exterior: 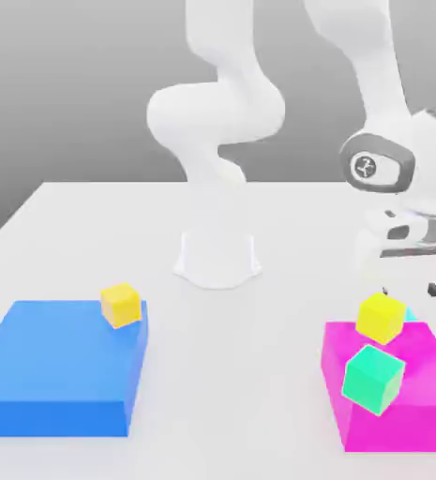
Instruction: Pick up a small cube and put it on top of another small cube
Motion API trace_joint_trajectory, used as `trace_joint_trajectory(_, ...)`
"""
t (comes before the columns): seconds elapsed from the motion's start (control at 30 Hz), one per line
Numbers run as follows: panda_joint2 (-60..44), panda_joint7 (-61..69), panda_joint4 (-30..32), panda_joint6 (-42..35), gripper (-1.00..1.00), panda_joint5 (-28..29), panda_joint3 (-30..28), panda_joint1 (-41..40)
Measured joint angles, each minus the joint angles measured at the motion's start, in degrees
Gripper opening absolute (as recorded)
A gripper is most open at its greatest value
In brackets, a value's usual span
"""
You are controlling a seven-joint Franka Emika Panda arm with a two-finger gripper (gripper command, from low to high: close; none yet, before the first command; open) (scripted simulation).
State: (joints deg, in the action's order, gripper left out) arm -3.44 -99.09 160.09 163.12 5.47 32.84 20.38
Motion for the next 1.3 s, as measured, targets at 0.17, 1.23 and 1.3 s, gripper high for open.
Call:
trace_joint_trajectory(0.17, -3.64, -4.48, -0.67, 3.19, 0.0, 5.08, -2.8, 1.65)
trace_joint_trajectory(1.23, -4.37, -4.61, -0.85, 4.06, -1.0, 5.13, -6.17, 5.03)
trace_joint_trajectory(1.3, -2.72, -2.68, -0.45, 2.86, -1.0, 2.57, -4.86, 4.32)
